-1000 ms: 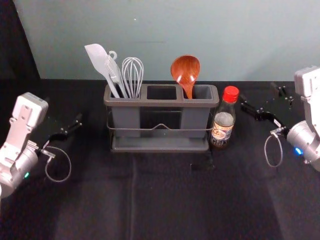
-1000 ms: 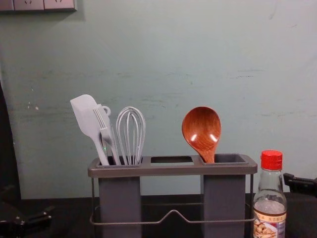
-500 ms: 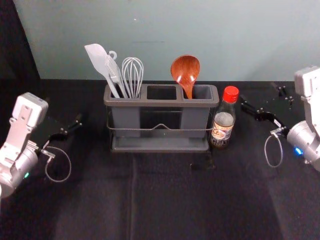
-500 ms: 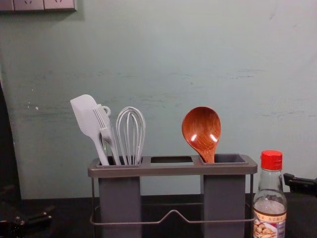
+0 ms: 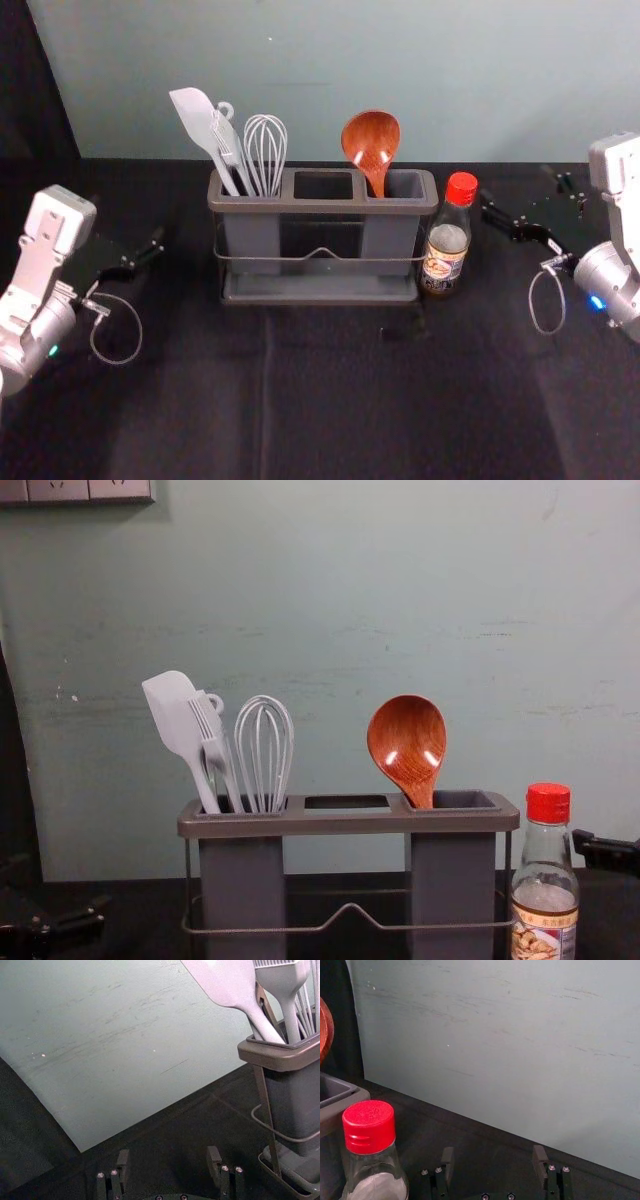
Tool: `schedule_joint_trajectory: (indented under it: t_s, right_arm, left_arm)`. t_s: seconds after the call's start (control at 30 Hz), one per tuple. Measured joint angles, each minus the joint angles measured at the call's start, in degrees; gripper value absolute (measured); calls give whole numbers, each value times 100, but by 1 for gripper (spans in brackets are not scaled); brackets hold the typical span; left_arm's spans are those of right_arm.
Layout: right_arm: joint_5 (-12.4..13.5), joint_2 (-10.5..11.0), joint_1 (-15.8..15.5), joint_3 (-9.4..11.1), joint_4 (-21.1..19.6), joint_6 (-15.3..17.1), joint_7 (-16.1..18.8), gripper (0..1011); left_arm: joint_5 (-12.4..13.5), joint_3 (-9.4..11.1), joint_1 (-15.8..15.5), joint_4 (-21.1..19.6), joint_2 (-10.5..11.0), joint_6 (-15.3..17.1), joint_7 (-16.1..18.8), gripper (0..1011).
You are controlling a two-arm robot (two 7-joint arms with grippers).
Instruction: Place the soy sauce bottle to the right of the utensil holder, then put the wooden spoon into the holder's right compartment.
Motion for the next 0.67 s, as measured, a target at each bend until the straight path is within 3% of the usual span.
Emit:
schedule_joint_trajectory:
  t_s: [0.67]
  right_arm:
    - [0,0,0,0,0,0,1,1002]
  left_arm:
    - [0,0,0,0,0,0,0,1000]
